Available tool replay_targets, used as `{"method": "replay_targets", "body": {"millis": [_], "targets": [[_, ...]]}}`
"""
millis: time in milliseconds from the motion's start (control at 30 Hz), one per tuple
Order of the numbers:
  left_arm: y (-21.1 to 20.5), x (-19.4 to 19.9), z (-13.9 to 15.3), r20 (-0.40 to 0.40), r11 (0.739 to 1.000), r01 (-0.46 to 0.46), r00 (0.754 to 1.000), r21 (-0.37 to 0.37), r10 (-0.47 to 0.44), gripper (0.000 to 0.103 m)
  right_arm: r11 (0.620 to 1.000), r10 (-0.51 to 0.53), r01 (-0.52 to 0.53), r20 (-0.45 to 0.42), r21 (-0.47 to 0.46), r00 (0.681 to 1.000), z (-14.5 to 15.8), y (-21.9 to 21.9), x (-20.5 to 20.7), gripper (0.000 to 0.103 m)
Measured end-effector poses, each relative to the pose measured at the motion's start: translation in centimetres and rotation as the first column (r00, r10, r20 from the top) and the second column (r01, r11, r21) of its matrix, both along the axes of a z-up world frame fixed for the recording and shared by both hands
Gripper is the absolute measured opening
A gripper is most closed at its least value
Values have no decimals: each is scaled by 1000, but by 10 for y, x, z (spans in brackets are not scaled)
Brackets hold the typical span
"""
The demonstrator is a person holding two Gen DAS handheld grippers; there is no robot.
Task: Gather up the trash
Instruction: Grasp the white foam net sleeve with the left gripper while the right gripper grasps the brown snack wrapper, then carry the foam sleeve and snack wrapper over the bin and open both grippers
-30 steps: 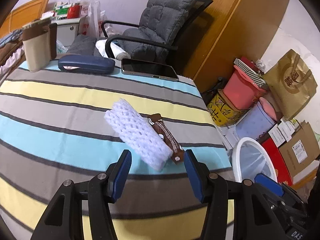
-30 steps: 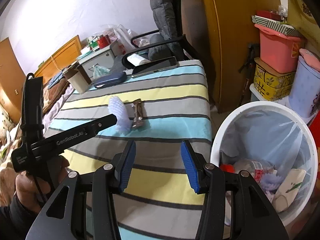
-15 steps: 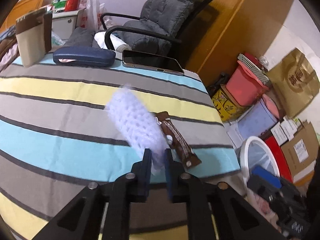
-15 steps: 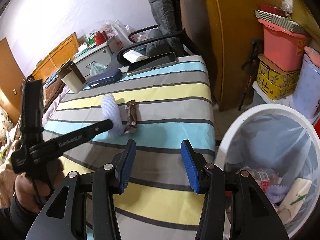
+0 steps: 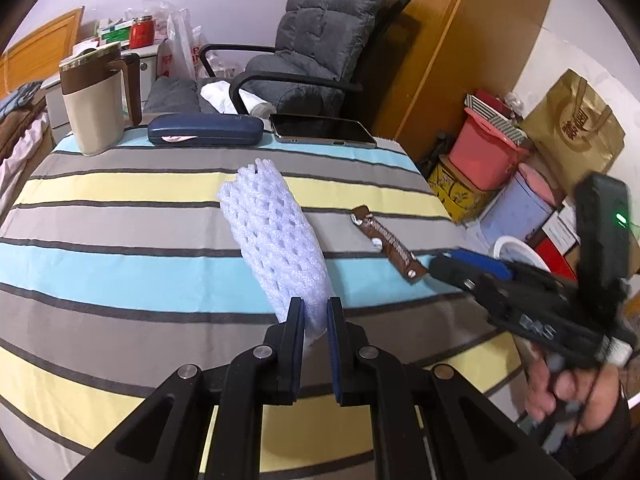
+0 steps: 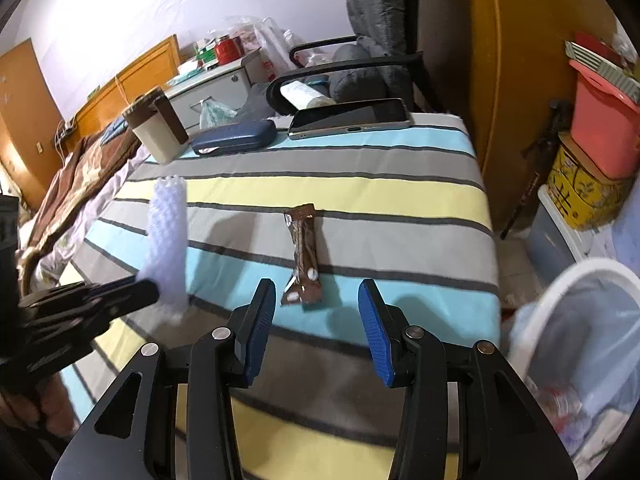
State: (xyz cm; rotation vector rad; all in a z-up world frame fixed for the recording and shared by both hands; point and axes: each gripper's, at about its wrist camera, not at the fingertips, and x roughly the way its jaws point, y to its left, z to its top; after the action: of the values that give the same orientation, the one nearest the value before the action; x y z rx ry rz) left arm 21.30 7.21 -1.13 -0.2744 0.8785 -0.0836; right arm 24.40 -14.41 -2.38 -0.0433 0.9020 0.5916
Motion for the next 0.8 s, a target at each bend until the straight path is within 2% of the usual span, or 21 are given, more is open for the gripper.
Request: {"method": "replay_targets", "body": {"millis": [100, 167, 233, 267, 300, 367, 400, 533, 667, 733, 800], "targets": [[3, -4, 1, 12, 999, -14, 1000, 41, 13, 14, 1000, 9, -10, -8, -18, 1000, -6, 7, 5, 46], [7, -4, 0, 8, 999, -29, 1000, 33, 29, 21, 1000, 14, -14, -14, -26, 1000, -10, 11, 8, 46], [10, -3, -1, 12, 999, -41, 999, 3, 41, 35, 999, 16, -16, -20, -31, 1000, -13, 14, 10, 46], [12, -2, -2, 14, 999, -49, 999, -4, 49, 38, 999, 18, -19, -25, -34, 1000, -15, 16, 11, 45], [13, -1, -3, 17, 998, -58, 998, -11, 58, 43, 999, 19, -20, -27, -36, 999, -16, 16, 11, 42], [16, 1, -5, 18, 996, -87, 996, -17, 88, 48, 998, 20, -21, -15, -52, 1000, -16, 18, 9, 30], [18, 4, -7, 14, 994, -104, 994, -19, 105, 49, 998, 20, -21, -14, -53, 1000, -15, 18, 10, 26], [23, 17, -19, -25, 986, -164, 986, -25, 163, 49, 999, 8, -9, -15, -41, 1000, -13, 11, 7, 26], [24, 23, -30, -43, 984, -178, 983, -32, 176, 49, 1000, -5, 4, -26, -16, 1000, -12, 1, -1, 26], [21, 21, -29, -33, 985, -171, 985, -8, 171, 34, 1000, -8, 8, -30, -8, 1000, -11, -2, -3, 26], [18, 19, -29, -29, 987, -158, 987, 4, 158, 30, 1000, -16, 16, -30, 0, 999, -9, -5, -8, 26]]}}
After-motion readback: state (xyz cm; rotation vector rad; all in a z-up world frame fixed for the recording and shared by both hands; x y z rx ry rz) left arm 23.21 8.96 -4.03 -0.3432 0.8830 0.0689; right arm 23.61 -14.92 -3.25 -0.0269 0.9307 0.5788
